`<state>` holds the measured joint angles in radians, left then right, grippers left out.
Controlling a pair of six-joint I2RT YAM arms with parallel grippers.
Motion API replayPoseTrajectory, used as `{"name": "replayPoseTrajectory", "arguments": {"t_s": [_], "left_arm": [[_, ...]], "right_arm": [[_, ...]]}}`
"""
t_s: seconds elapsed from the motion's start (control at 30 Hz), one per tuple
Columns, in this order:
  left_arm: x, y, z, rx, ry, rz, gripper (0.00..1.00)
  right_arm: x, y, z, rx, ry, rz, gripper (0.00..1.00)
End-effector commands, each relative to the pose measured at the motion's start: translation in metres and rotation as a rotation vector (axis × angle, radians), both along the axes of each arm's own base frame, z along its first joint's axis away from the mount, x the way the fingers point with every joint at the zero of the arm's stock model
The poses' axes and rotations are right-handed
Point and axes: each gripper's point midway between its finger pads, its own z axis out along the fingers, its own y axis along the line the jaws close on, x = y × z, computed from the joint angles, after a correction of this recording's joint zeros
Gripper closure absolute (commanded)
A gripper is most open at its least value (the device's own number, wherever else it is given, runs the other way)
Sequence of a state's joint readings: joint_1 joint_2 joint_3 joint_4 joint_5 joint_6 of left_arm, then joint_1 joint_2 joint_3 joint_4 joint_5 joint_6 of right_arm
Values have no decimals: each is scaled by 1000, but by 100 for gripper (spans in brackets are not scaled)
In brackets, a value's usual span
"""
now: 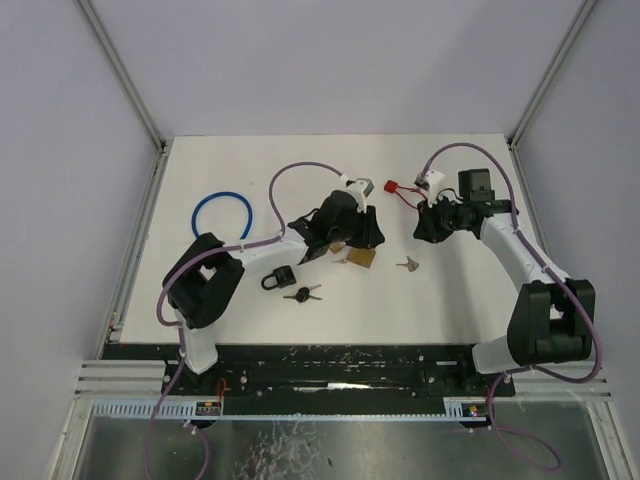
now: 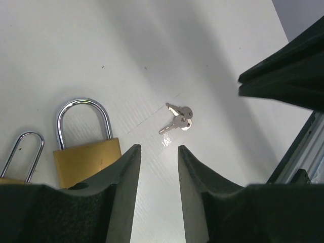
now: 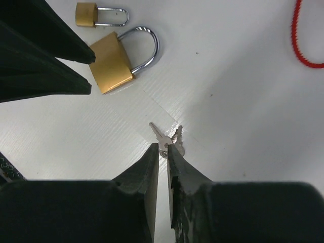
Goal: Lock with the key
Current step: Reset both arms
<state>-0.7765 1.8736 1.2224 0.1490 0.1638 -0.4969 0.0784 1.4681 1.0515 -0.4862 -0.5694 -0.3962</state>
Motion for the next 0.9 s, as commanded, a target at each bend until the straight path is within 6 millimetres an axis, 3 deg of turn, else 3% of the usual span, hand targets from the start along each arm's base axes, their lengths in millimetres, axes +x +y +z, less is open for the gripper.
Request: {"name": "replayPoseTrajectory", "arguments": {"t_s": [0.0,0.13,0.27,0.37,0.47,0.5,0.67,0.87], "left_arm": [[3,8,43,-42,-125,15,65],[-5,31,89,-84,-254,47,65],[-22,59,146,-160,-462,59,63],[-39,86,174,-200,-602,78,38],[-51,118,196,-254,-667,170,3],[-56,127,201,-273,-675,187,1],[-75,149,224,-332,-649,205,0],[-92,158,273,-323,-641,174,0]], "right_arm": [[7,-6,42,23,-147,-11,81],[6,-13,69,37,-266,-28,76],[1,-18,95,51,-394,-36,62],[-6,-19,118,57,-514,-23,40],[-14,-18,135,58,-613,-7,11],[-16,-17,140,63,-632,-3,3],[-27,-4,169,148,-609,34,1],[-20,-12,236,204,-641,-118,1]]}}
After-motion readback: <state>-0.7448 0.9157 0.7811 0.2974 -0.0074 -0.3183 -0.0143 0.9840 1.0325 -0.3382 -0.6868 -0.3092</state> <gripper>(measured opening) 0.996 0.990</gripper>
